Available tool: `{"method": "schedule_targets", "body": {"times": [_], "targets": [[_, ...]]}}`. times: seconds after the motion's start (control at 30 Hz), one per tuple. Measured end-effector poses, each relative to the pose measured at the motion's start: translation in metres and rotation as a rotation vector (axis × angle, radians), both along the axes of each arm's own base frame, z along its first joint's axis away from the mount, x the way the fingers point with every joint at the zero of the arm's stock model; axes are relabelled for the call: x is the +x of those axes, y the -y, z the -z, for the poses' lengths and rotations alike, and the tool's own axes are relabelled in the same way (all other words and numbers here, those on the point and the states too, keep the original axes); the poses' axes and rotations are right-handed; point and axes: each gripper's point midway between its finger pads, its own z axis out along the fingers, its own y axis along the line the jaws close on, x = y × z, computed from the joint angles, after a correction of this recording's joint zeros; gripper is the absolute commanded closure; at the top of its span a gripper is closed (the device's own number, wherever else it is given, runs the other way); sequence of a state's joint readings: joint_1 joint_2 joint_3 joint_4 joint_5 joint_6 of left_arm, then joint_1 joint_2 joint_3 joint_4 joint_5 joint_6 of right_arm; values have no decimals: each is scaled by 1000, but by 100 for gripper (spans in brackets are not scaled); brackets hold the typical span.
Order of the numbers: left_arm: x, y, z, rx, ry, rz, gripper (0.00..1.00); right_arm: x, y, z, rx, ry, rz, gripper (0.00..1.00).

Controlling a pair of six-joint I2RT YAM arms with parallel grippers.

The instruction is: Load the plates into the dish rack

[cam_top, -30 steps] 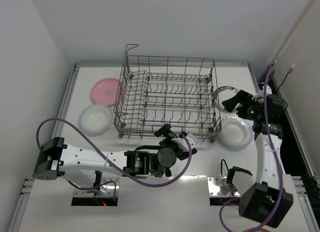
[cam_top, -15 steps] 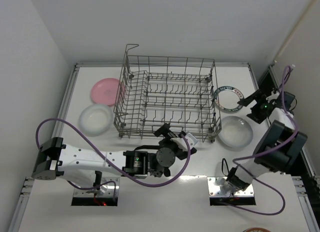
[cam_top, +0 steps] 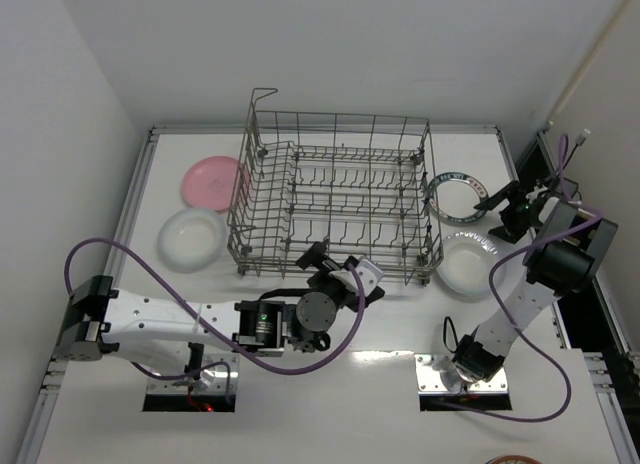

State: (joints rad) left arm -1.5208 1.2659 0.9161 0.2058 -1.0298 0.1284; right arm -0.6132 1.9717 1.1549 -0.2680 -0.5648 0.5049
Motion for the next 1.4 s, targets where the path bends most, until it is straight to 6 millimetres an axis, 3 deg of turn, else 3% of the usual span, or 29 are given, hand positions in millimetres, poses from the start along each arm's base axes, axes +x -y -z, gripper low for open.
{"method": "schedule_targets", "body": {"times": [0.33, 0.43, 0.47, 0.6, 0.8, 0.93, 1.0, 1.1, 1.27, 1.4], "targets": [[4, -21, -25, -73, 32, -52, 0, 51, -2, 5, 67, 56, -64, 43], [5, -23, -25, -70, 36, -61, 0, 62, -7, 8, 73, 57, -80, 66], [5, -23, -25, -71, 36, -63, 0, 63, -9, 10, 81, 50, -80, 80], [5, -24, -26, -68, 39, -67, 0, 61, -15, 19, 106, 19, -81, 100], [5, -26, -29, -71, 43, -68, 0, 61, -17, 17, 131, 27, -79, 100], [5, -26, -29, -71, 44, -67, 0, 48, -23, 12, 131, 28, -65, 100], [5, -26, -29, -72, 44, -67, 0, 37, -24, -2, 105, 33, -44, 100], [6, -26, -30, -74, 45, -67, 0, 26, -18, -42, 0, 64, -1, 100], [6, -25, -30, -75, 47, -67, 0, 15, 4, -157, -270, 261, 98, 100], [6, -24, -28, -70, 47, -67, 0, -10, 6, -241, -447, 422, 178, 100]]}}
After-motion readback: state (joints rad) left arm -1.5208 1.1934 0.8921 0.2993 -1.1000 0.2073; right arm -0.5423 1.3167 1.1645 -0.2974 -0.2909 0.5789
